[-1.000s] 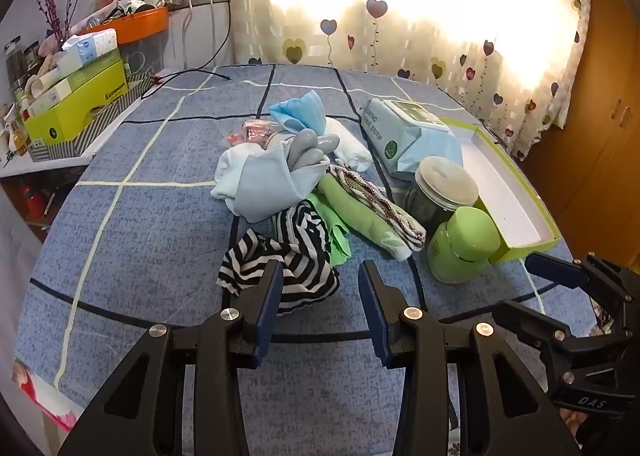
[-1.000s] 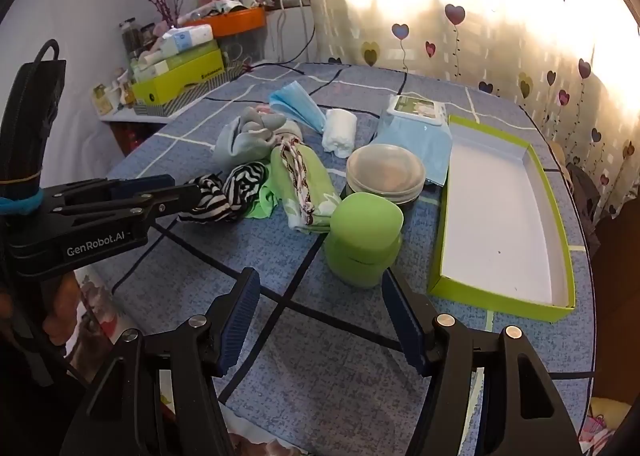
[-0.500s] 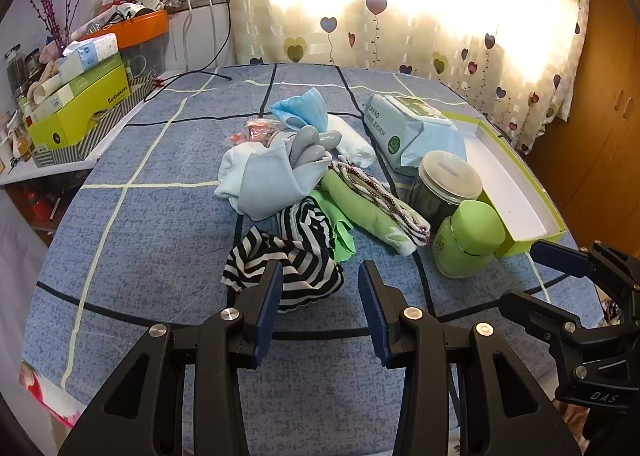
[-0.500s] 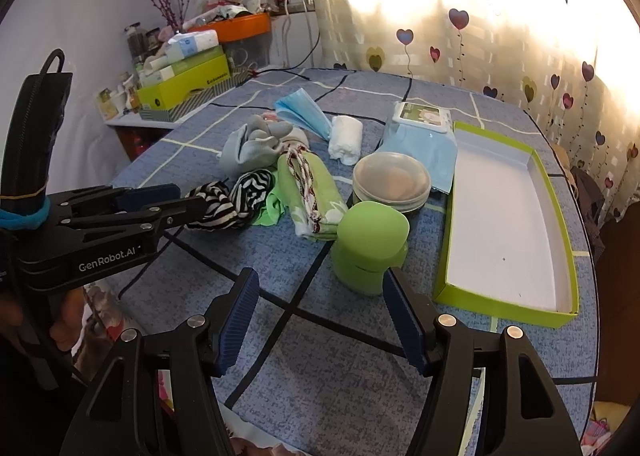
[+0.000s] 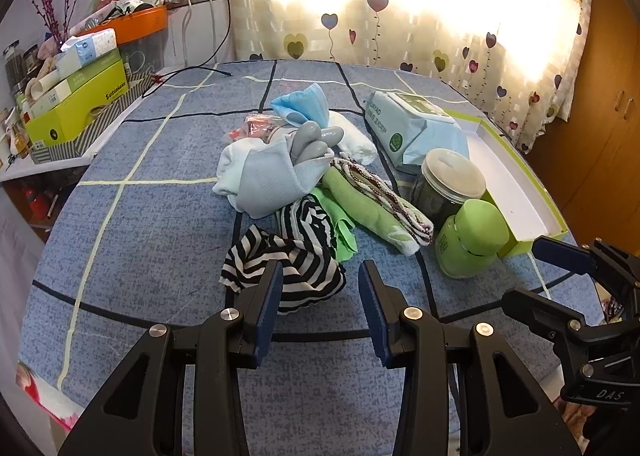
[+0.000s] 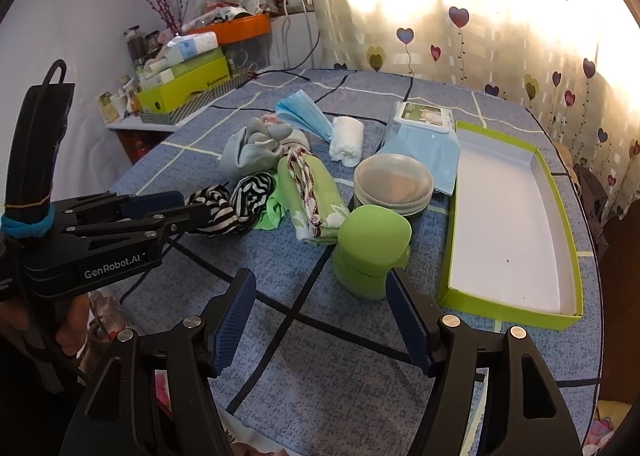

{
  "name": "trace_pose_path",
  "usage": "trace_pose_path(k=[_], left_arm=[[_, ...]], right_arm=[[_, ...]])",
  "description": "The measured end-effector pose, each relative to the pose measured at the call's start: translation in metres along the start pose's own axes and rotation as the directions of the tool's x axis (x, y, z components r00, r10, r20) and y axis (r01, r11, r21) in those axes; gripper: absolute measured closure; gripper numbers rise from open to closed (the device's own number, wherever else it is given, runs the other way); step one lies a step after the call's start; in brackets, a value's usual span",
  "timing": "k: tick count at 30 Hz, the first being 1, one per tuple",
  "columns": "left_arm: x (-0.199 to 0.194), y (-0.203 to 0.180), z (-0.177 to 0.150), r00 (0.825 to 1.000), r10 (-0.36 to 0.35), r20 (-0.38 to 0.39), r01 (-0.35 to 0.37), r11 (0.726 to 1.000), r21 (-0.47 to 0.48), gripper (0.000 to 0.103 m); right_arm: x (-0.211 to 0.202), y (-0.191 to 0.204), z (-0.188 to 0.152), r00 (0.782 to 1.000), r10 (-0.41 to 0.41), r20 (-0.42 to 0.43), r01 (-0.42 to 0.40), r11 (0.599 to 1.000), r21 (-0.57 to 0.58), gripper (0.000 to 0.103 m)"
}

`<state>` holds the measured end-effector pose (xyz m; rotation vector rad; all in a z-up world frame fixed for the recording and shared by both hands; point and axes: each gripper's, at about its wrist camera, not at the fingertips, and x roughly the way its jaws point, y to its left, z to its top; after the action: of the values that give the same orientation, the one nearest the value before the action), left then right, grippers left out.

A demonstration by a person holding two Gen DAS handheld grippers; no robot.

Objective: Organize soft objects
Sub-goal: 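Move the left gripper toward the black-and-white striped sock in the pile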

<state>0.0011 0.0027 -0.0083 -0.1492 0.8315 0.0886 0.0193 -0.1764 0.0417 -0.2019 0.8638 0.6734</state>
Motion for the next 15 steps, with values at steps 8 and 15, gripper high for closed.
trace_pose_path(k=[8,15], left_arm=[[0.003,0.005,-0.002,1.000,-0.016,-0.007,0.016,1.000,-0.016,0.063],[0.005,0.014,-0.003,0.998,-0.051,-0.019,0.050,0.998,-0.047,0.063]], right_arm=[[0.000,0.002,0.002,1.000,0.009,0.001,-0.009,1.000,-0.007,0.035],[0.002,0.002,0.004,1.000,0.012,0.000,-0.012,1.000,-0.011,0.035]])
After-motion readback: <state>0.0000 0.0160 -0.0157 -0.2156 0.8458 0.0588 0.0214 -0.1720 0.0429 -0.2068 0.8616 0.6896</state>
